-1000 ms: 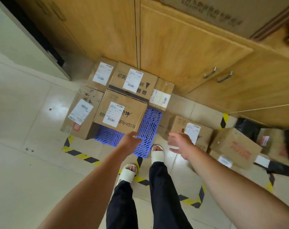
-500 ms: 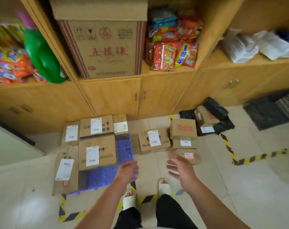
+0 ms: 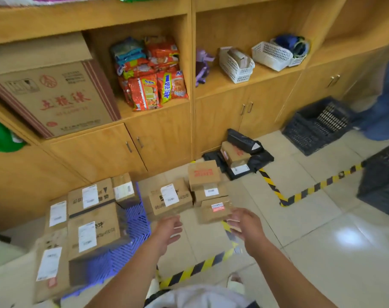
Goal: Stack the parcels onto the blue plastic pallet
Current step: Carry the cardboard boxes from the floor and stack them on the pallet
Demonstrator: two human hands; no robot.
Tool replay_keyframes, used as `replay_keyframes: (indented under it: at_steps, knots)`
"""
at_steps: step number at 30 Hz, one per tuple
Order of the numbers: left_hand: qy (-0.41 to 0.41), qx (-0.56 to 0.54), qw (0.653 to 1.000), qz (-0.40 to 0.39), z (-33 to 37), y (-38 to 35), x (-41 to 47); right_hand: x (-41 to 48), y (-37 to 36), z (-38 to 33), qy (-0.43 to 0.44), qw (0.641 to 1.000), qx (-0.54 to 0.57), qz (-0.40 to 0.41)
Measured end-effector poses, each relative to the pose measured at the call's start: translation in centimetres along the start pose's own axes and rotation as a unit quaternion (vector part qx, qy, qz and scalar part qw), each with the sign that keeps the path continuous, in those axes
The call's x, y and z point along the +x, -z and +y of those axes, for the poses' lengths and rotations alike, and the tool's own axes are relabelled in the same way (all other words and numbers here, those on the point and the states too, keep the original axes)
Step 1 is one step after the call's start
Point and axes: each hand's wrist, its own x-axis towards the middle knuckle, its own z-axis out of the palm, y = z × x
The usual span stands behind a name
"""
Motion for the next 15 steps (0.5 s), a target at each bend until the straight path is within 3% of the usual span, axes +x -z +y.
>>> replay_keyframes:
  at_steps: [6,15]
  knots:
    - [-0.007,-0.04,0.999,0.016,-0.2,-8.4,-1.5,5.1,6.6,-3.3,-0.029,1.0,0.011,-0.003]
    - [0.042,-0.038,0.994,0.089,1.9,-9.3,3.8,13.2,4.6,-8.1,-0.065,0.994,-0.07,-0.059]
